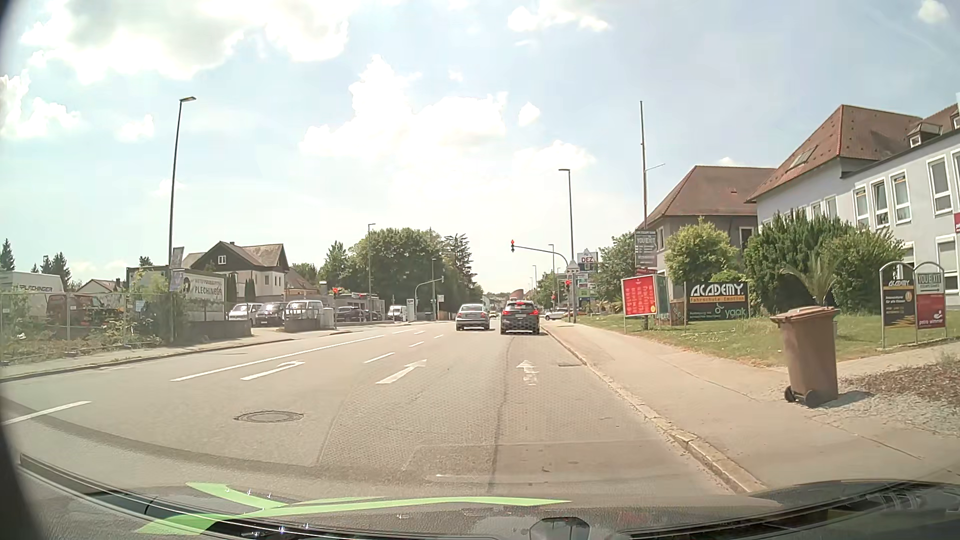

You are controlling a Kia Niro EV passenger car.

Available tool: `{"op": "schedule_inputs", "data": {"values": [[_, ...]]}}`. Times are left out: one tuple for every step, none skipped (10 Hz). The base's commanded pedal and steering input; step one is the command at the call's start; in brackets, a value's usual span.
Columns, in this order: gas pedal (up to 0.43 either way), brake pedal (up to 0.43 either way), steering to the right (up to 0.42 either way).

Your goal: Follow the waypoints while adhering to traffic rules and regulations

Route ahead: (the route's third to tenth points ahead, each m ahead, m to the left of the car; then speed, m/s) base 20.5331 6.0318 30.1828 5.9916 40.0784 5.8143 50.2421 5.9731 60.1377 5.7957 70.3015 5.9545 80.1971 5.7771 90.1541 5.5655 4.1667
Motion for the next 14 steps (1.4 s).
{"op": "schedule_inputs", "data": {"values": [[0.000, 0.000, -0.003], [0.000, 0.000, -0.003], [0.000, 0.000, -0.003], [0.000, 0.000, -0.003], [0.000, 0.000, -0.003], [0.000, 0.000, -0.003], [0.000, 0.000, -0.003], [0.000, 0.000, -0.003], [0.000, 0.000, -0.003], [0.000, 0.000, -0.003], [0.000, 0.000, -0.003], [0.000, 0.000, -0.003], [0.000, 0.000, -0.003], [0.000, 0.000, -0.003]]}}
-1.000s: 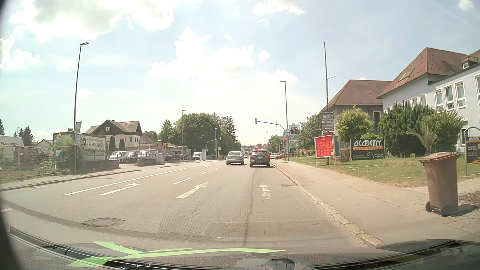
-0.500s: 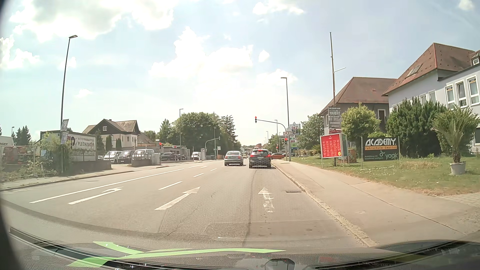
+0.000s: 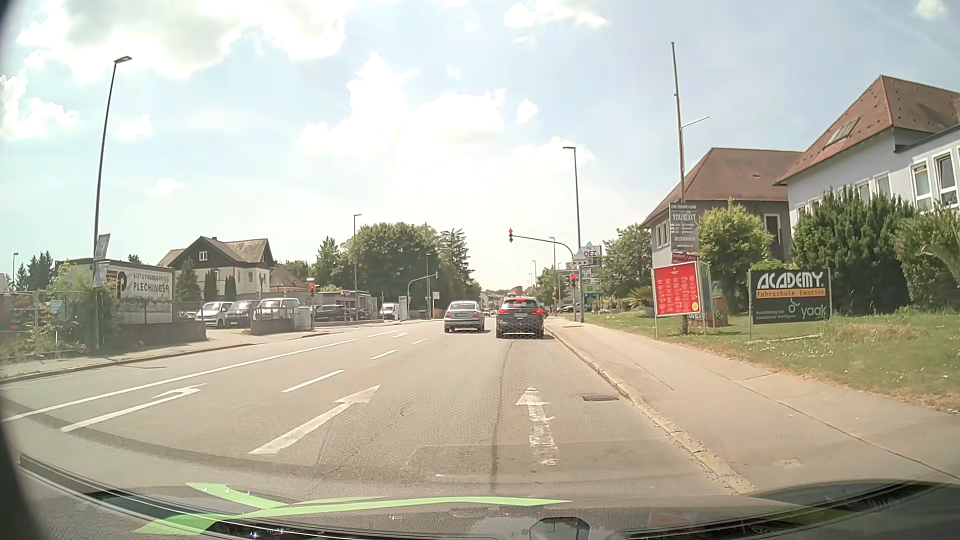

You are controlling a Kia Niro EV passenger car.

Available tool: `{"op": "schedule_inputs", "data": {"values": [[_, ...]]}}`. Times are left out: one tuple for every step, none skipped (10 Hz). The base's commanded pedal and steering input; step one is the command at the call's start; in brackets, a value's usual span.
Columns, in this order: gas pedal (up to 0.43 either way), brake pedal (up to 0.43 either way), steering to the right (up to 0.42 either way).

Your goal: Follow the waypoints while adhering to traffic rules and regulations

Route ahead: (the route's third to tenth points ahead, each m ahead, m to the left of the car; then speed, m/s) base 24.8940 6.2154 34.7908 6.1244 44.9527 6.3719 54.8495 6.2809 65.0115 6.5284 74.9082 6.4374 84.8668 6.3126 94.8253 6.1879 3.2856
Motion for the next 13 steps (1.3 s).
{"op": "schedule_inputs", "data": {"values": [[0.000, 0.000, -0.003], [0.000, 0.000, -0.003], [0.000, 0.000, -0.003], [0.000, 0.000, -0.004], [0.000, 0.000, -0.005], [0.000, 0.000, -0.006], [0.000, 0.000, -0.006], [0.000, 0.000, -0.007], [0.000, 0.000, -0.006], [0.000, 0.000, -0.006], [0.000, 0.000, -0.006], [0.000, 0.000, -0.006], [0.000, 0.000, -0.005]]}}
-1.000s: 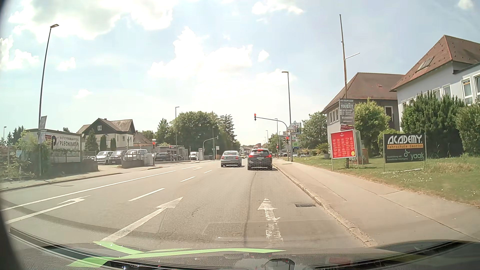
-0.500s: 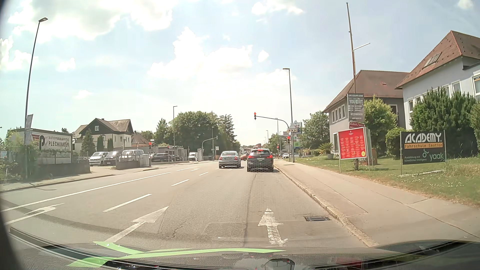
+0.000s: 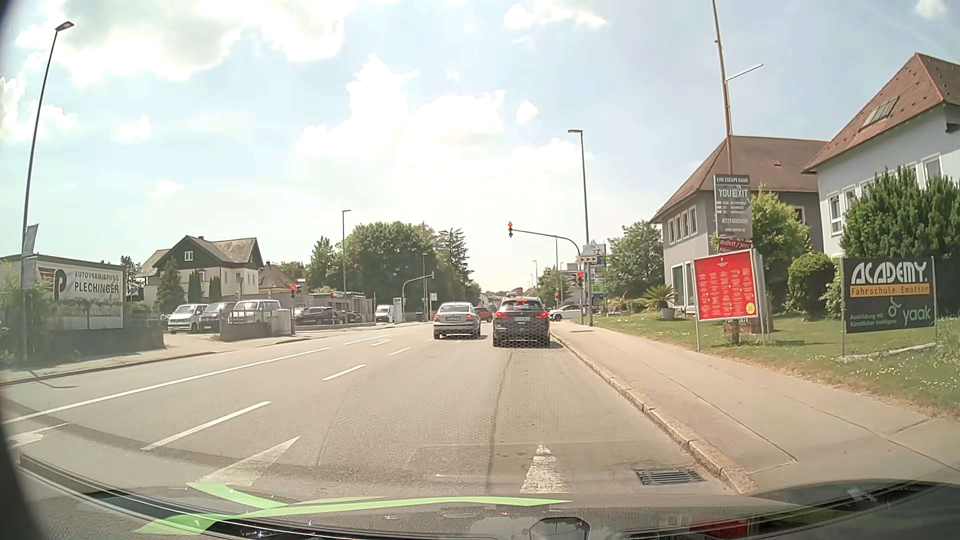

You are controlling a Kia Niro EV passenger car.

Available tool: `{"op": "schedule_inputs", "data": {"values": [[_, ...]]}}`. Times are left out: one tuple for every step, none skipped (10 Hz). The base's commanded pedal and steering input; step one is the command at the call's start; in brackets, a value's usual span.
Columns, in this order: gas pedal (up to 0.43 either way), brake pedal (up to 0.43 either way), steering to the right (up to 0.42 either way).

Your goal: Follow the waypoints while adhering to traffic rules and regulations

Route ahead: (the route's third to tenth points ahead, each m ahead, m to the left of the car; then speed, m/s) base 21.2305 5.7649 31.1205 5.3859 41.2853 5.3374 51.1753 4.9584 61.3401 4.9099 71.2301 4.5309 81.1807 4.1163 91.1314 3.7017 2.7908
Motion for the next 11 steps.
{"op": "schedule_inputs", "data": {"values": [[0.000, 0.000, -0.004], [0.000, 0.000, -0.003], [0.000, 0.000, -0.002], [0.000, 0.000, 0.000], [0.000, 0.000, 0.000], [0.000, 0.000, 0.002], [0.000, 0.000, 0.002], [0.000, 0.000, 0.002], [0.000, 0.000, 0.002], [0.000, 0.000, 0.000], [0.000, 0.000, -0.001]]}}
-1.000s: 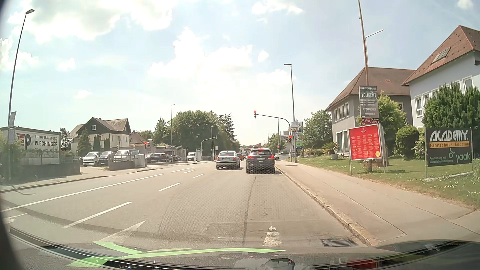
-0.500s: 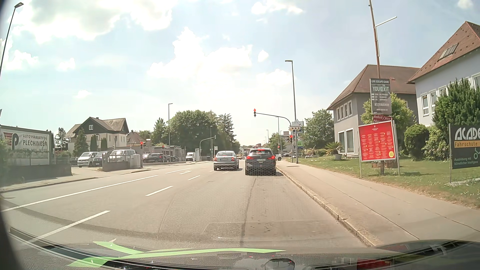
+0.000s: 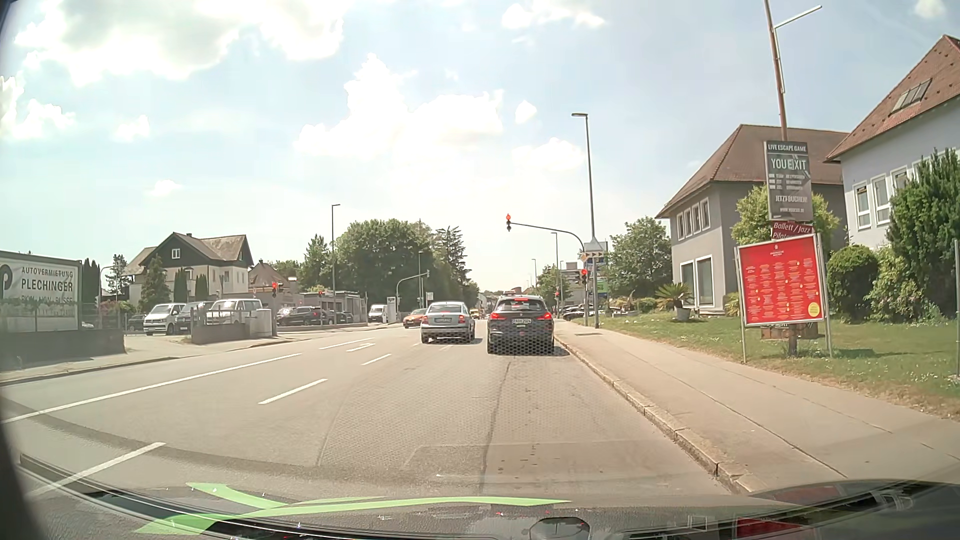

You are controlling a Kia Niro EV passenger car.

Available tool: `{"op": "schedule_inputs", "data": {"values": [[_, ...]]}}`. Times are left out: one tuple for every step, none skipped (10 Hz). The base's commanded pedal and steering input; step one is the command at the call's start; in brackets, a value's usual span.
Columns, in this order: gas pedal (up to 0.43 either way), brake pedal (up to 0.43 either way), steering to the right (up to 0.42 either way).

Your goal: Follow the waypoints while adhering to traffic rules and regulations

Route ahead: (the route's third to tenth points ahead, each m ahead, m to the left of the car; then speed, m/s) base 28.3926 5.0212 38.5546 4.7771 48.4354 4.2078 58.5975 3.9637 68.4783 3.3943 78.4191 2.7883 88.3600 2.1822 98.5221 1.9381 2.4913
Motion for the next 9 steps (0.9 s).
{"op": "schedule_inputs", "data": {"values": [[0.000, 0.000, -0.002], [0.000, 0.000, -0.003], [0.000, 0.000, -0.004], [0.000, 0.000, -0.005], [0.000, 0.000, -0.005], [0.000, 0.000, -0.004], [0.000, 0.000, -0.004], [0.000, 0.000, -0.003], [0.000, 0.000, -0.004]]}}
